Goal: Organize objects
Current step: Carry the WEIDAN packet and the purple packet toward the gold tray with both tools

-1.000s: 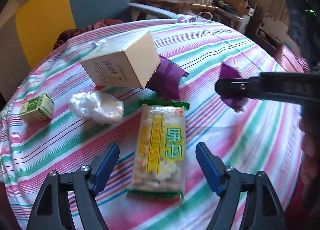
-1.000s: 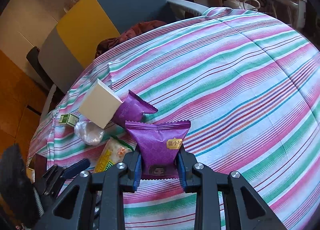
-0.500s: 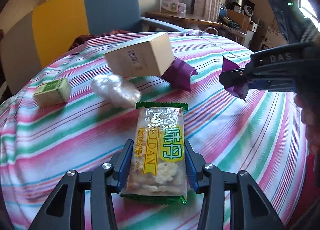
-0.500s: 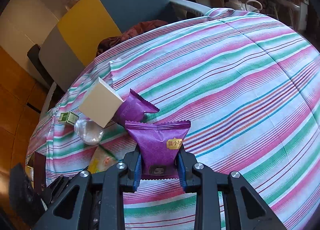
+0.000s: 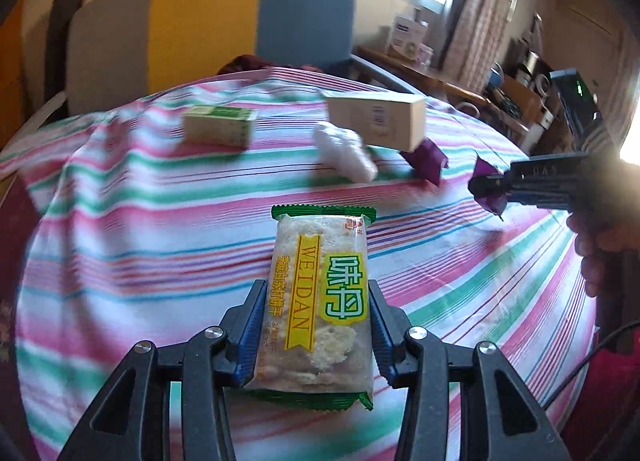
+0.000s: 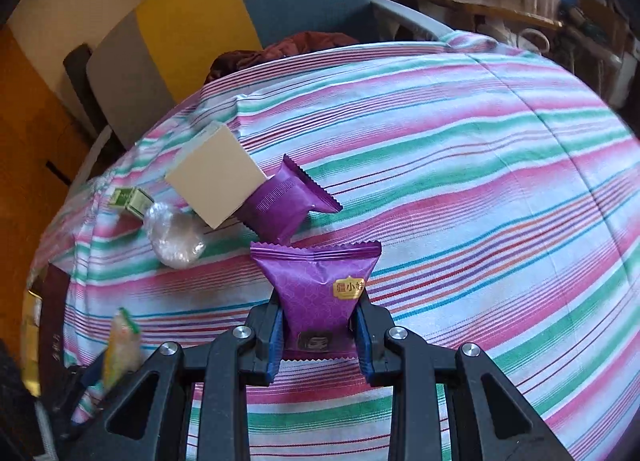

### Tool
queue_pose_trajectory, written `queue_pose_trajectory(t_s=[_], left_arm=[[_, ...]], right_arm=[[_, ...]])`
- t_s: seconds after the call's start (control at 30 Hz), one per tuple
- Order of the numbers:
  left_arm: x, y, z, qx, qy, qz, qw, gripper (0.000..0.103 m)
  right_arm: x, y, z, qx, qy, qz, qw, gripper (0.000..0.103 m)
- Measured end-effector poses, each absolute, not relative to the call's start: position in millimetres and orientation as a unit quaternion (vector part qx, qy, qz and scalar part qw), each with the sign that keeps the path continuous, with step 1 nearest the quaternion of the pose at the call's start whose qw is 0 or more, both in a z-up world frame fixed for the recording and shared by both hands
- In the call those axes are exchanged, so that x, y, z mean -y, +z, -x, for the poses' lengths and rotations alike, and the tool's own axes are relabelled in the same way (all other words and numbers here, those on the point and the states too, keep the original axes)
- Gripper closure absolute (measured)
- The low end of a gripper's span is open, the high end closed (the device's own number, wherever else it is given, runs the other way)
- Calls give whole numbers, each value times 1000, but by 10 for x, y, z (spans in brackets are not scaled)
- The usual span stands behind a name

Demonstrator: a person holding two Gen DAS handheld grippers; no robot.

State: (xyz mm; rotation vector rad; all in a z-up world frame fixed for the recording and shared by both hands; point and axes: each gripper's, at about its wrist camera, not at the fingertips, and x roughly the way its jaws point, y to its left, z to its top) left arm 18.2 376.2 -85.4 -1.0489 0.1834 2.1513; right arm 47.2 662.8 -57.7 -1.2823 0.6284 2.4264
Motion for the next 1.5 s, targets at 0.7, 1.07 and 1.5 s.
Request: queue_pose_trajectory(t_s=[0.7,1.07,1.5], left_arm=[[-2600,-98,-352,-21,871,337,356,56],[-1826,-106,-77,11,892,354,281,56],[-948,-392,262,21,893,414,177,56]], right_arm=[[-6363,-446,-452,-132,874,439,164,73],[-6298,-450,-433,-103,876,441,168,73],[-6315,-381,-482,-106,886,415,177,73]])
